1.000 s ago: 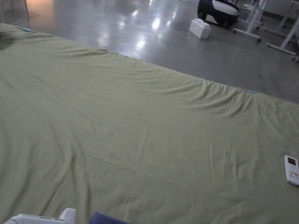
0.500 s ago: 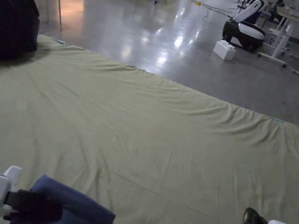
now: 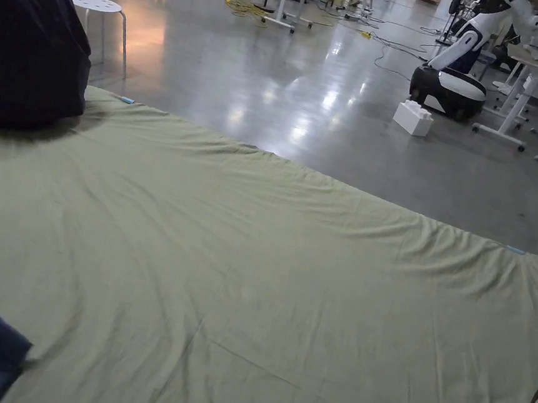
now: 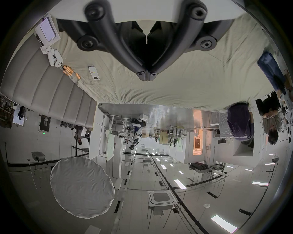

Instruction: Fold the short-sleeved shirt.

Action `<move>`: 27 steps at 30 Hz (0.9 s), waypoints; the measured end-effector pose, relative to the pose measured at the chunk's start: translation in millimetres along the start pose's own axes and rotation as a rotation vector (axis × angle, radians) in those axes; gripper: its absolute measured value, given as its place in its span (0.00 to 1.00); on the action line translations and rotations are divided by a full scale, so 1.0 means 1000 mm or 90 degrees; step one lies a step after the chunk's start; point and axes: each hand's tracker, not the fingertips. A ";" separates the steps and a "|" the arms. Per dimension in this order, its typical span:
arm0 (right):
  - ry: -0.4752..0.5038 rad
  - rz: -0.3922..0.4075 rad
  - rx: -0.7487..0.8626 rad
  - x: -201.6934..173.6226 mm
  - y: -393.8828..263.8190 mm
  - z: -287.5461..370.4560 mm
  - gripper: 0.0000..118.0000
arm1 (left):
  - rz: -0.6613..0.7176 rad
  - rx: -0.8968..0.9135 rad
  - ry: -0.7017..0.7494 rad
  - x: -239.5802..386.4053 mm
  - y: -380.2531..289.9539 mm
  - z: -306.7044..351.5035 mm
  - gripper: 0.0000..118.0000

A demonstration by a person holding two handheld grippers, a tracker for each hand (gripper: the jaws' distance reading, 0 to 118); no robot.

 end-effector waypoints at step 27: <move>0.005 0.000 -0.039 0.000 -0.030 0.010 0.00 | -0.186 0.270 0.379 0.151 -0.045 -0.012 0.64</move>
